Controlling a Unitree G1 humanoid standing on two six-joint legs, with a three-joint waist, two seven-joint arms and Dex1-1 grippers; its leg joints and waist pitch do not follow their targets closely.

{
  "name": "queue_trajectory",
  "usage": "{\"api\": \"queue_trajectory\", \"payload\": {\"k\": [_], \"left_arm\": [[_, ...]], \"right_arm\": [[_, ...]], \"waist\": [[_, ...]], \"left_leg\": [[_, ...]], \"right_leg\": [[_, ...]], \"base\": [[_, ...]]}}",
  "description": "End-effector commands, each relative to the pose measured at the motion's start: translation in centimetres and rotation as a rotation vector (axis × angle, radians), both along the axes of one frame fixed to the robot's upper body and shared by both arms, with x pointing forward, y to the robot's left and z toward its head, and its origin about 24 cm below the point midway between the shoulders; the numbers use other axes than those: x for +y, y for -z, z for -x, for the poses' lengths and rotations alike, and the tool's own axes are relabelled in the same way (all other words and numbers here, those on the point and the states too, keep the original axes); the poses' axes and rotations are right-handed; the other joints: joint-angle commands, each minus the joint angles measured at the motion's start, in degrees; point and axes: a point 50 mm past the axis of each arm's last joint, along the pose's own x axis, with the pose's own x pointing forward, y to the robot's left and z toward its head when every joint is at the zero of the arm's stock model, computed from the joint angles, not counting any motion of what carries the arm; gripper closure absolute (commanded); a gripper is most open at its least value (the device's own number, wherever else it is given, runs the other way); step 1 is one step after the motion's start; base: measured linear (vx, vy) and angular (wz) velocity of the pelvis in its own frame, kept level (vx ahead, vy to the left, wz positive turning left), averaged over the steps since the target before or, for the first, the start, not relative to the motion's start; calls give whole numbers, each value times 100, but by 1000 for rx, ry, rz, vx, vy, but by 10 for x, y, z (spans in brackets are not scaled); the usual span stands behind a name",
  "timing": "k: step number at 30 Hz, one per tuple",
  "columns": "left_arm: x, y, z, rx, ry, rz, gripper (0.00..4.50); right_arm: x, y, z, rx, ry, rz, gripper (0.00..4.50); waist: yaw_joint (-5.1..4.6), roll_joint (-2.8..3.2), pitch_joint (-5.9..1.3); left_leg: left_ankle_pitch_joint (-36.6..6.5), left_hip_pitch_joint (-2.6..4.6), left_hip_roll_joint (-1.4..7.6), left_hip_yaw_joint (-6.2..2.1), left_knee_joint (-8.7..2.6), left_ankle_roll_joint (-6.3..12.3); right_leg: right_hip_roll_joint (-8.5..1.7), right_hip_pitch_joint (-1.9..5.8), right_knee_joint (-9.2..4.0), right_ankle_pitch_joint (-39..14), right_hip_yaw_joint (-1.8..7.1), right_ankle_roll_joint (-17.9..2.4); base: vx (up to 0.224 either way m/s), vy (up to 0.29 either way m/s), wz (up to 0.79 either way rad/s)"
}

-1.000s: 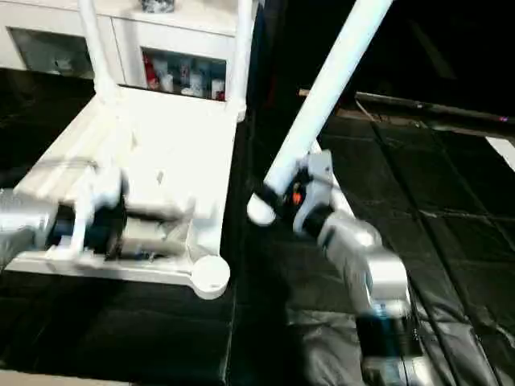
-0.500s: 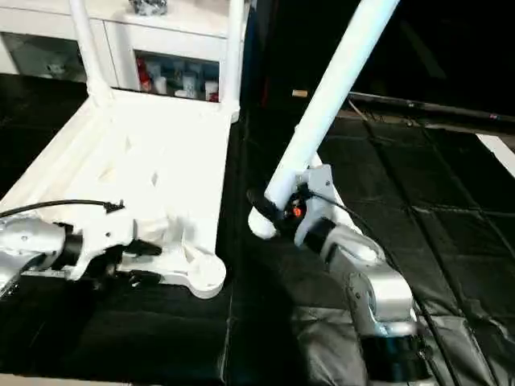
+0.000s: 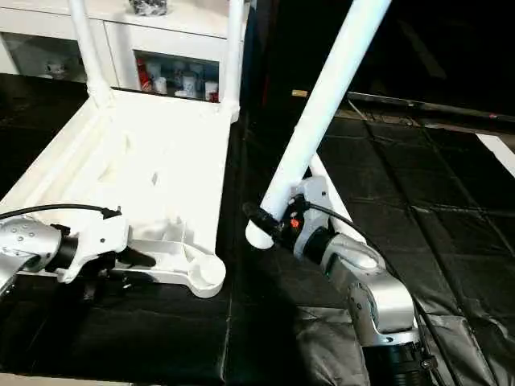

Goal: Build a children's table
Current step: Insert table leg to table base

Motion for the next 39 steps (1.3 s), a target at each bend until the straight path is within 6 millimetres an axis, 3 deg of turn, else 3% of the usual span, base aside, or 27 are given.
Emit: {"api": "queue_trajectory", "payload": {"k": [1,5,12,15,18,20,25,32,36,39], "left_arm": [[-3,-1,-4,-17,-5,20,350],[-5,4,-9,-1,-67,62,374],[-8,17,-12,62,-178,27,420],[-21,18,-22,40,-256,75,433],[-36,16,-26,30,-280,113,449],[-46,15,-27,20,-257,128,449],[-61,14,-29,-51,-168,134,450],[-61,15,-29,-43,-151,160,450],[-56,15,-32,-46,-193,148,393],[-53,17,-34,-59,-201,131,389]], "right_arm": [[-1,-6,2,-23,-18,8,256],[1,-5,2,-21,-36,13,256],[6,-8,-3,-31,-54,9,256],[9,-9,-6,-32,-59,3,256],[13,-10,-9,-34,-58,-5,256],[16,-11,-11,-35,-59,-7,256],[20,-11,-16,-36,-74,12,256],[19,-9,-21,-34,-69,29,256],[21,-8,-23,-38,-81,40,256],[23,-7,-24,-39,-89,43,256]], "waist": [[-4,199,-362],[11,205,-369],[-11,184,-334],[-27,169,-332],[-53,157,-351],[-77,140,-372],[-76,154,-387],[-14,166,-372],[-11,157,-378],[-6,155,-380]], "left_leg": [[-1740,204,287,-135,-451,-473],[-1707,209,291,-127,-441,-474],[-1954,192,279,-163,-467,-480],[-1977,181,271,-172,-469,-479],[-1821,147,261,-180,-465,-435],[-1657,126,250,-173,-451,-385],[-1381,165,245,-125,-407,-273],[-1620,195,261,-129,-430,-339],[-1560,182,257,-126,-425,-334],[-1565,182,257,-127,-426,-321]], "right_leg": [[-689,81,-524,-1313,378,-778],[-693,82,-521,-1219,377,-798],[-726,108,-590,-1925,371,-718],[-731,122,-603,-2112,351,-676],[-720,149,-596,-1935,335,-674],[-724,171,-583,-1693,333,-686],[-696,145,-551,-1067,348,-816],[-710,117,-570,-1382,343,-762],[-710,125,-566,-1322,345,-778],[-713,127,-568,-1317,346,-772]], "base": [[0,0,0],[0,0,0],[0,0,0],[0,0,0],[0,0,0],[0,0,0],[0,0,0],[0,0,0],[0,0,0],[0,0,0]]}}
